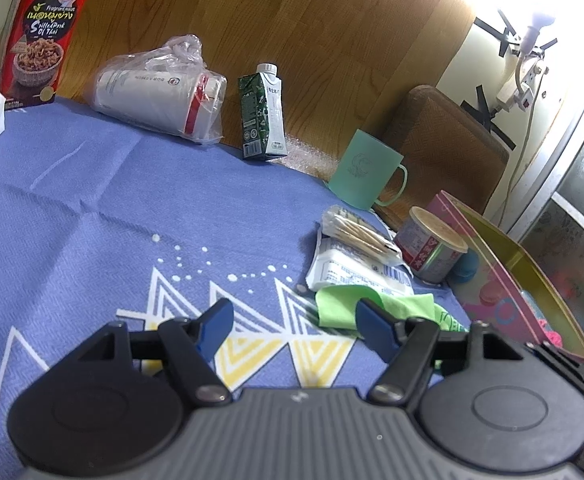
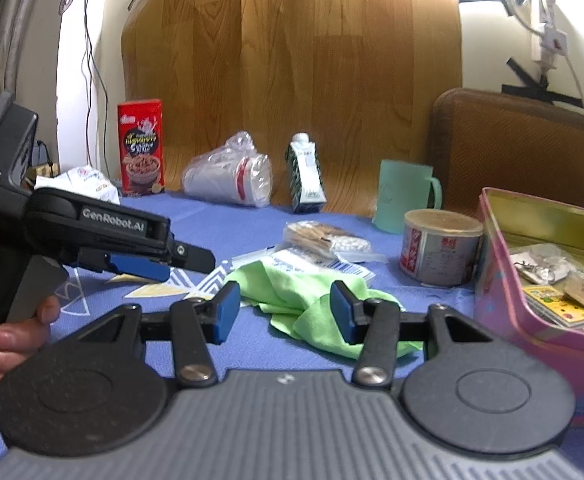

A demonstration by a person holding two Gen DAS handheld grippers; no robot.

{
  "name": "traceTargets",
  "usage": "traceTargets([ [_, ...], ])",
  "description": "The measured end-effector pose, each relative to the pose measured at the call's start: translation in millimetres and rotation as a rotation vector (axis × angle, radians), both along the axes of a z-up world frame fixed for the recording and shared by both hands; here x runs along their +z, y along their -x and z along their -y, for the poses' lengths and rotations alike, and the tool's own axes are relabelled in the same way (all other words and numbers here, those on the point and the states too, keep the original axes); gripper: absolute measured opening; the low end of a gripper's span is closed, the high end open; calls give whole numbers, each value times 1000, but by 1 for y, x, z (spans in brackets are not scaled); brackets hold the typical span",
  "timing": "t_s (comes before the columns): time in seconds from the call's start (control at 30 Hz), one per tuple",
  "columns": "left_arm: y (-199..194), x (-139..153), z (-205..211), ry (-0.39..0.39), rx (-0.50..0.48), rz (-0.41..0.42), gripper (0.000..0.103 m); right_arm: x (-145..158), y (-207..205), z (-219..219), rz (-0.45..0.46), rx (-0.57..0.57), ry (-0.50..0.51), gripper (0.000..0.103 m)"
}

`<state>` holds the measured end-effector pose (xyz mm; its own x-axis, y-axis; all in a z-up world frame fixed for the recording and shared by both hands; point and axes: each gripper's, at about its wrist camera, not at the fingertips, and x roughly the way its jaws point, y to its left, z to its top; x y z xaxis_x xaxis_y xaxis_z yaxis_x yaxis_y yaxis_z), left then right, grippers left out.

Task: Organize soft objects
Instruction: 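Grasp the cotton swab bag with the right tool while the left tool pinches it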

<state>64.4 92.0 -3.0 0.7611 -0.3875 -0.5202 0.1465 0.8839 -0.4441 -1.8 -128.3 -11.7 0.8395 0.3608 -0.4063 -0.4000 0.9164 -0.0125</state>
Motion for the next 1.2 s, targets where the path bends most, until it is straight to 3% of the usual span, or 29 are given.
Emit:
traceTargets([
  [0.13, 1, -1, -7, 41, 11, 6, 68, 5, -14, -11, 30, 23, 53, 53],
  [0.23, 2, -1, -13, 73, 22, 9, 68, 10, -39, -15, 1, 21, 36, 55],
  [0.3, 1, -2, -15, 89, 23, 5, 68, 12, -58, -20, -7, -12, 48, 63],
  [0.4, 0, -3, -17, 104, 18, 5, 68, 12, -90, -24, -77, -49, 24, 66],
  [0.5, -1, -3, -19, 118, 14, 5, 68, 8, -121, -24, -134, -85, 36, 79],
  [0.57, -1, -3, -20, 127, 13, 6, 68, 3, -139, -23, -164, -98, 56, 78],
  [0.67, 0, -3, -22, 135, 9, 12, 68, -8, -158, -19, -232, -120, 72, 60],
  [0.77, 0, -3, -24, 145, 14, 18, 68, -5, -151, -15, -206, -121, 68, 48],
  [0.97, 2, -5, -37, 203, 68, 18, 70, 24, -88, -19, -16, -22, 61, 47],
  [1.2, -1, -5, -34, 191, 59, 10, 70, 19, -2, -24, -30, 207, 109, 48],
])
